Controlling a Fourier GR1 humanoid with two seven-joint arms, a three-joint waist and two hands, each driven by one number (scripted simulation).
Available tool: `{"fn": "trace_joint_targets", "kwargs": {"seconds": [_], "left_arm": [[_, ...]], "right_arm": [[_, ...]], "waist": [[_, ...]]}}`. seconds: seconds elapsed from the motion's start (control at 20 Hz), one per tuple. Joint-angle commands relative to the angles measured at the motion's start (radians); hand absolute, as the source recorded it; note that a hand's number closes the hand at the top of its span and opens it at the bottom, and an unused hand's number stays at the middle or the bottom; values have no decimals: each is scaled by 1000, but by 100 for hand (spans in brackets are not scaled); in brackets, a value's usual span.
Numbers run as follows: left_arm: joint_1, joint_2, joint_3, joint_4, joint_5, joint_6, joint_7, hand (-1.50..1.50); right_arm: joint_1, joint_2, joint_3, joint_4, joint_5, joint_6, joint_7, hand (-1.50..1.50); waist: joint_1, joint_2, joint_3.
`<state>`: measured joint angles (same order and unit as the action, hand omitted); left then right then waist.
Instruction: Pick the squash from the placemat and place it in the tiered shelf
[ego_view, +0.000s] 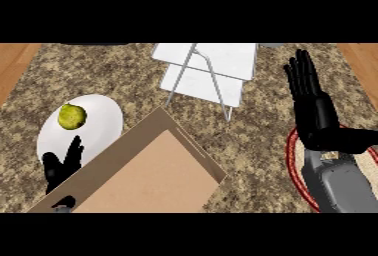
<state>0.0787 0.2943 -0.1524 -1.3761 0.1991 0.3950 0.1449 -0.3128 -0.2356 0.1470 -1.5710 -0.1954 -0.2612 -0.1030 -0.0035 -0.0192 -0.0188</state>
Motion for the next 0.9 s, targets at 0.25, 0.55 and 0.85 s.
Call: {"fn": "trace_joint_targets", "kwargs": {"seconds": [0.25,0.55,0.85], "left_arm": [[98,47,28,-102,88,-49,7,0],[92,106,27,-132,179,-151,48,0],[-13,121,9,-67,198,-187,68,0]], "right_arm": [[324,-349,-375,2,0,25,-115,150],[575,-393,-555,269,-114,135,-165,-150],[671,-517,-603,400,-140,453,-370,-150]], "waist": [[-167,2,23],[-117,16,23],[-43,21,20]]}}
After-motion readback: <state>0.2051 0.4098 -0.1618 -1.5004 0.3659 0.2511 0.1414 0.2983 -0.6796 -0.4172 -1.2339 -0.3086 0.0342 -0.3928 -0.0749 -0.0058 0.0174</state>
